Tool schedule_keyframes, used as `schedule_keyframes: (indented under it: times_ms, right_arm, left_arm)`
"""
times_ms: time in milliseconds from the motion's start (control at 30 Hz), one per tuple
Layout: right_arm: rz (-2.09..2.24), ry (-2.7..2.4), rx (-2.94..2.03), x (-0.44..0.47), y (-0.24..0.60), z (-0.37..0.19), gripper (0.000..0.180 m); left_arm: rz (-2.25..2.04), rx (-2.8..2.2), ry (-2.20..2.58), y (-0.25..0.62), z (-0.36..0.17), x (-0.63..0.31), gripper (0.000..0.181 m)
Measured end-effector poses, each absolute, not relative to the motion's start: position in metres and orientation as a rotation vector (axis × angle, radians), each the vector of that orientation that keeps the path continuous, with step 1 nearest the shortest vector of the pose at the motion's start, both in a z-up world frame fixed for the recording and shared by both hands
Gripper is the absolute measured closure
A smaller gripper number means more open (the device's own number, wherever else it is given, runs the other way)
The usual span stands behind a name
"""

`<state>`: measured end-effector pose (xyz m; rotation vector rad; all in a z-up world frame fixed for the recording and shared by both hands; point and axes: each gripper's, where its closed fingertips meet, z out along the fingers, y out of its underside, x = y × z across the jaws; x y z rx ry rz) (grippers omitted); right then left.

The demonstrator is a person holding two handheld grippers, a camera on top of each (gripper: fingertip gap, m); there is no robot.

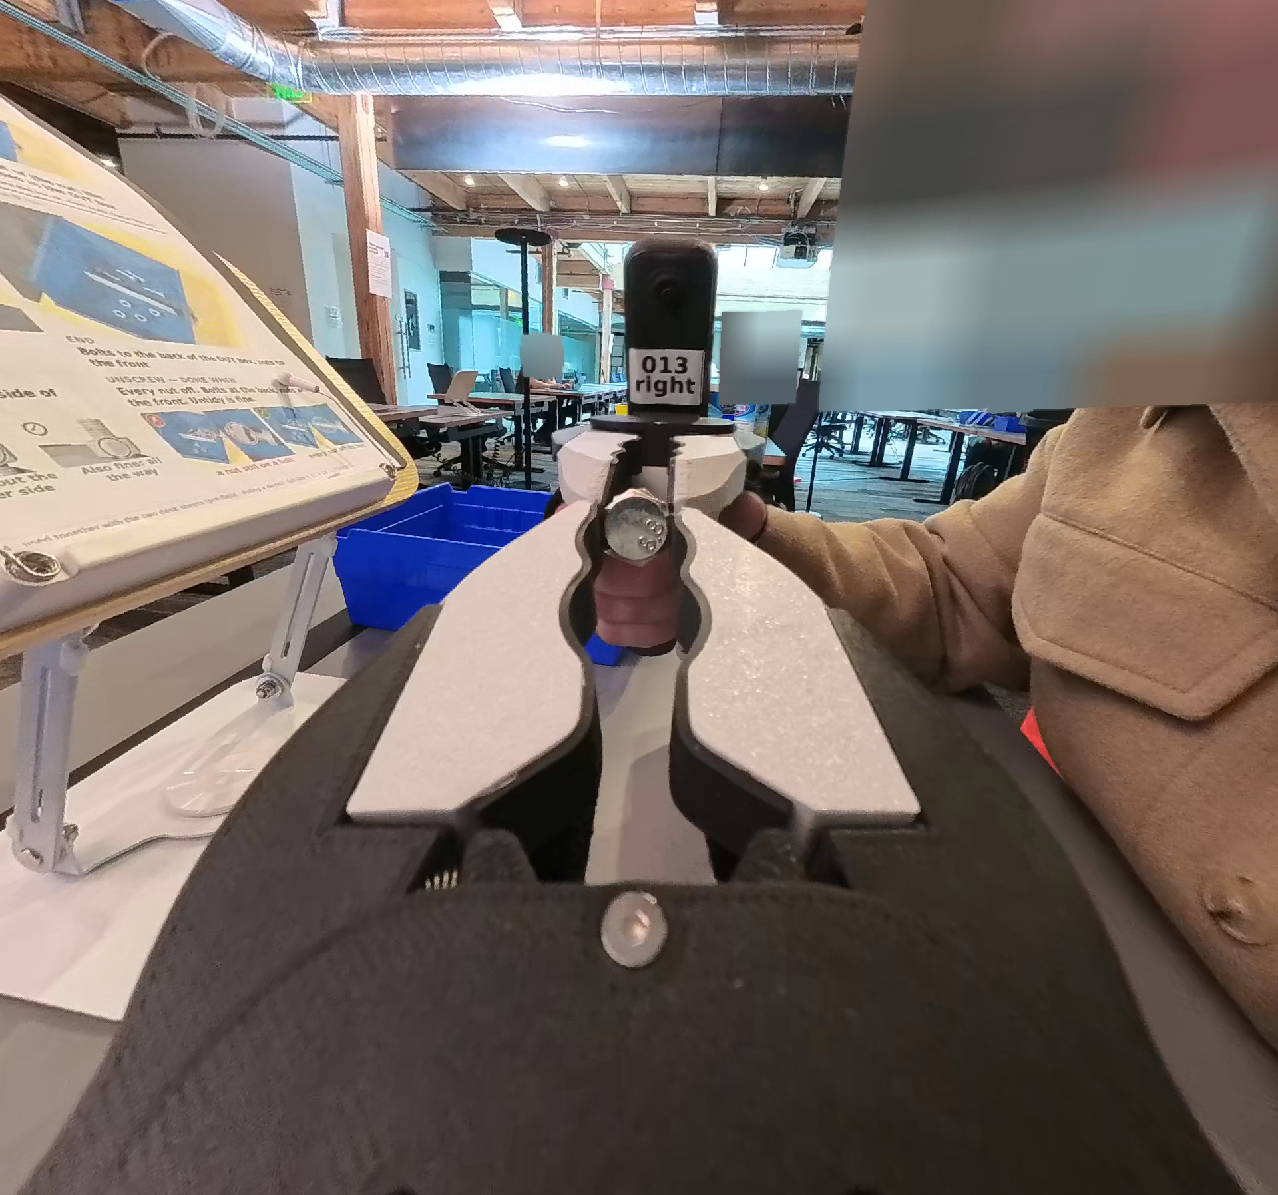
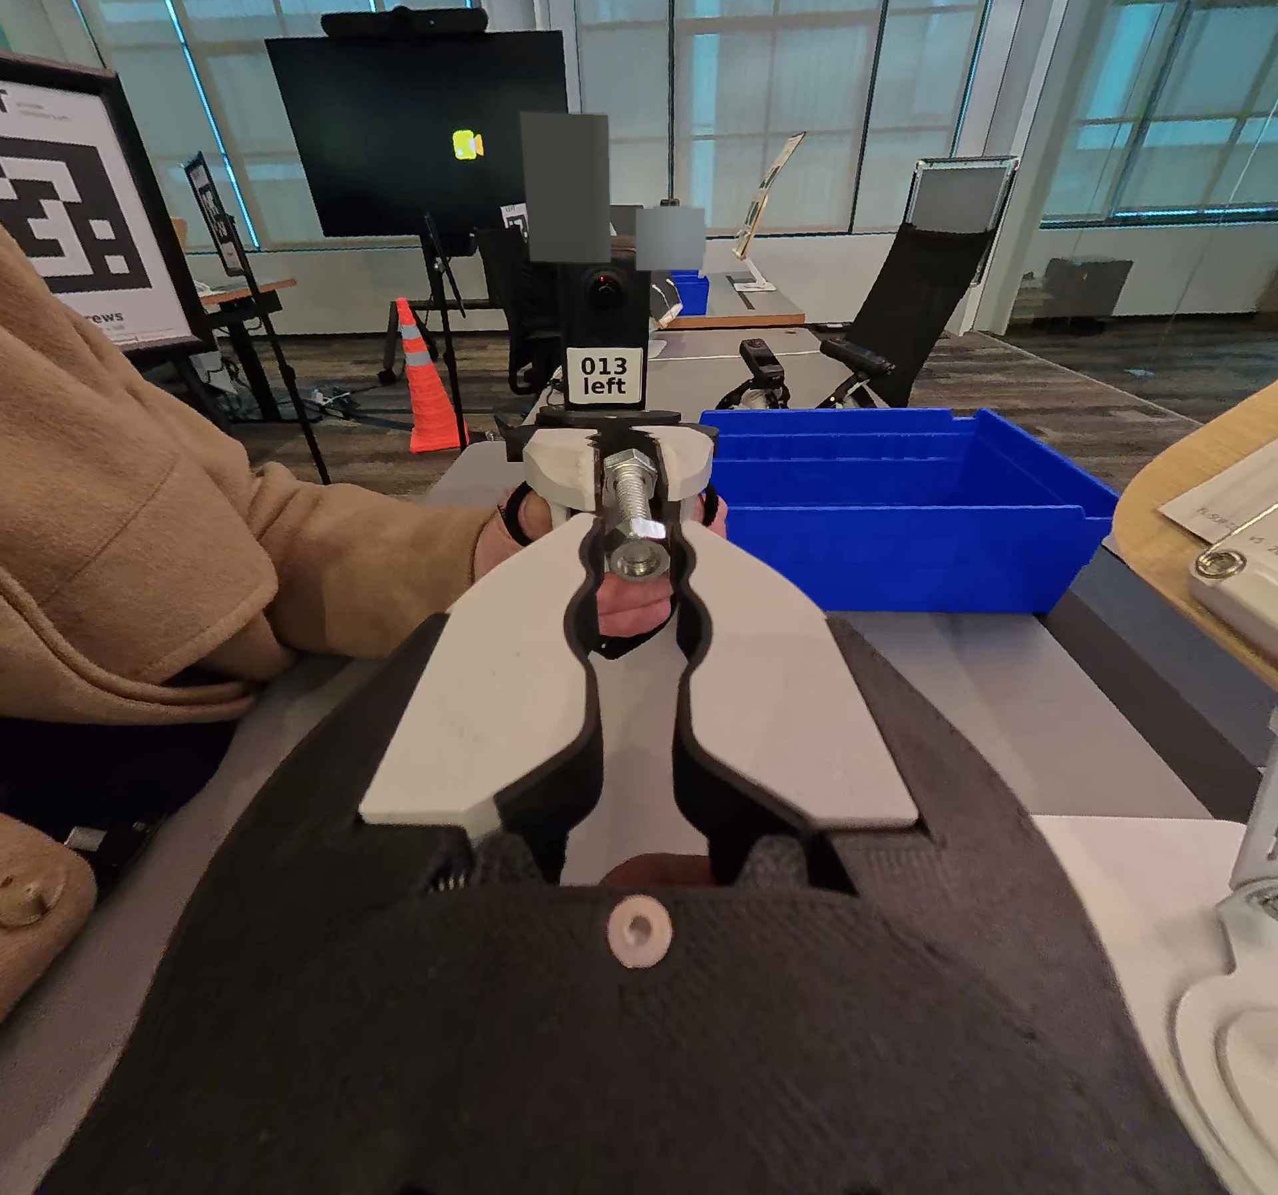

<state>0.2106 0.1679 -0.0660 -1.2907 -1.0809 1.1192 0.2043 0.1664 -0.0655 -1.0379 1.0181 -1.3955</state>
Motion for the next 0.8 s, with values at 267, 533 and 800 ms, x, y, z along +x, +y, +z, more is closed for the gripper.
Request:
schedule_keyframes:
  times_ms: [267, 533, 800]
  right_arm:
    - [1.126, -1.074, -1.261, 0.2092, 0.1668, -0.0667, 0.162]
    - [1.123, -1.062, -1.251, 0.2071, 0.1666, -0.0663, 0.152]
    - [1.108, -1.065, -1.227, 0.2050, 0.1644, -0.0669, 0.162]
  left_arm:
    - [-1.418, -1.020, 1.006, 0.1662, -0.0632, 0.2053, 0.163]
    - [-1.423, -1.007, 1.001, 0.1673, -0.0594, 0.2090, 0.163]
    - [-1.472, -0.992, 0.983, 0.1649, -0.0589, 0.2117, 0.163]
